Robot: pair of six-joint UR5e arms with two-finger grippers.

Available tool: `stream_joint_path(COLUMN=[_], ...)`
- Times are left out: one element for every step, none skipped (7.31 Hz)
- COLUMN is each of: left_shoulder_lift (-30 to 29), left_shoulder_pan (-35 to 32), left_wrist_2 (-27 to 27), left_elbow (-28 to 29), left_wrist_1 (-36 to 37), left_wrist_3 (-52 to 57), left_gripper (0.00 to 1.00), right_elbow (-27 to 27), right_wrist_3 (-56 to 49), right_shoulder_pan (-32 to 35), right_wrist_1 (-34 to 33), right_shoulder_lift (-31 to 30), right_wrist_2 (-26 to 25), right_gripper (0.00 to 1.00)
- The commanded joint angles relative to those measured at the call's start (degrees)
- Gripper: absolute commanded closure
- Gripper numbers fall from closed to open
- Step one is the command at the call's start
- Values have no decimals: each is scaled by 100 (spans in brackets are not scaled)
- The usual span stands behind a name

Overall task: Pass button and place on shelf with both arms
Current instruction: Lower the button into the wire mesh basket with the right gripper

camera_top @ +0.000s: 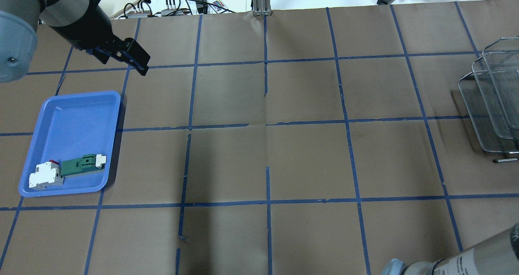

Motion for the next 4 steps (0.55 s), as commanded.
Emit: stream_joint_path(left_shoulder_lift=[-49, -23, -84, -58], left_shoulder_pan=[-45, -89, -142, -221], left_wrist_2=[-48, -66, -110, -84], left_elbow=[14, 23, 23, 15], left_wrist_1=[132, 37, 44, 45], left_wrist_3=[-1689, -2079, -2091, -2187], left_gripper=[0, 0, 0, 0], right_elbow=[21, 21, 21, 21], right_wrist_3=[-4, 5, 5, 22], right_shoulder_pan=[-68, -77, -77, -77], right_wrist_1=[7, 7, 7, 25], right_shoulder_lift=[37, 37, 37, 46], right_wrist_2=[8, 0, 0, 0], right_gripper=[88, 85, 70, 58])
